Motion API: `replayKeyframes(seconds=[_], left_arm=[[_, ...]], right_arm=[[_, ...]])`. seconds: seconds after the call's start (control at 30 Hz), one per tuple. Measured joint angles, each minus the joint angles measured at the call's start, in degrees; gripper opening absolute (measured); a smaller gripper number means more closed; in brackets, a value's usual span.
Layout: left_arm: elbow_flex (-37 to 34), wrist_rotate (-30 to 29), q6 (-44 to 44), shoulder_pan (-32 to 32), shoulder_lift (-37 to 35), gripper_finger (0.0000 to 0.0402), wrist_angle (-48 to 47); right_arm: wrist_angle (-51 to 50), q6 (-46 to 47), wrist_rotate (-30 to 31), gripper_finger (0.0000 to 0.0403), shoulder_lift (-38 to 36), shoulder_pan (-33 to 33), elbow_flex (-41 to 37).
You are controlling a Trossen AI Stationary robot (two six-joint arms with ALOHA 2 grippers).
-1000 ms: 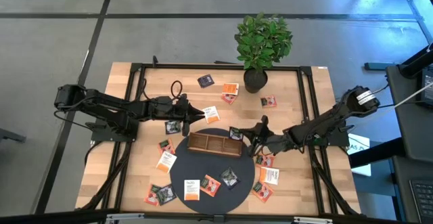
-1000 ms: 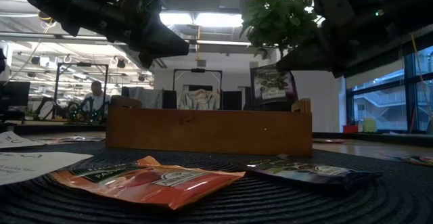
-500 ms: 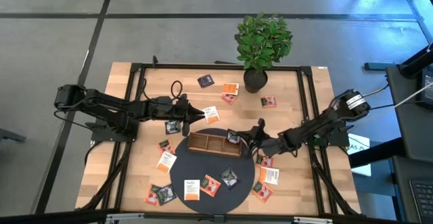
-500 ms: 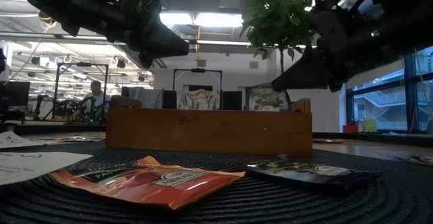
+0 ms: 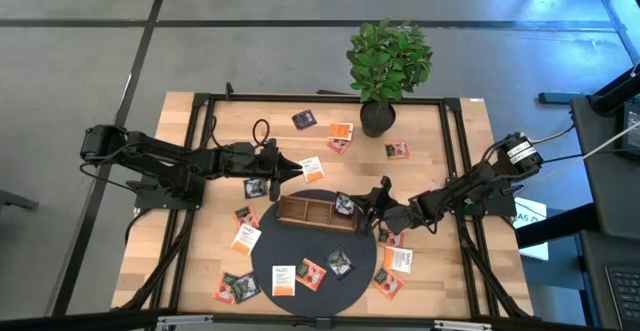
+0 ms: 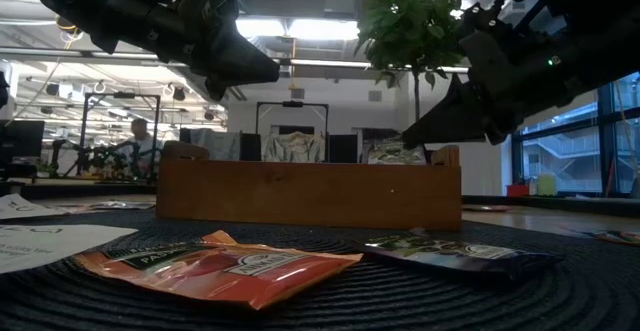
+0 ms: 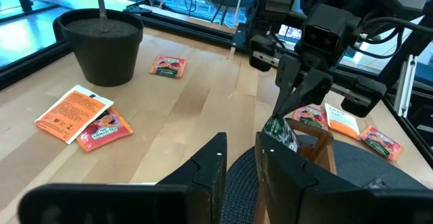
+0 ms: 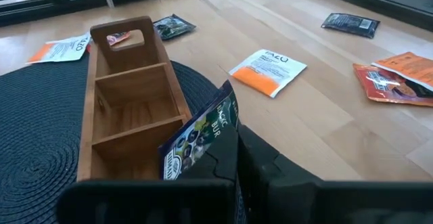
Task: Pick & Place Tea
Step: Put the black white tea bag into the right section of the wooden organizer
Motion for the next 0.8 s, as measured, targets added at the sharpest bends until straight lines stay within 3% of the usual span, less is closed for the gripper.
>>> replayKeyframes(seconds=[0.23, 0.6, 0.8], left_arm=[[0.00, 0.00, 0.00, 0.00, 0.00, 0.0075, -0.02], [0.00, 0.00, 0.02, 0.00, 0.00, 0.0075, -0.02], [0.00, 0.02, 0.01, 0.00, 0.00, 0.0075, -0.02]], right_arm=[[-0.01, -1.01, -0.07, 0.0014, 0.00, -0.02, 0.00], [-0.02, -1.72, -0.55, 0.0077, 0.00, -0.02, 0.00], [-0.07, -5.31, 0.42, 0.0092, -1.67, -0.02, 0.00]])
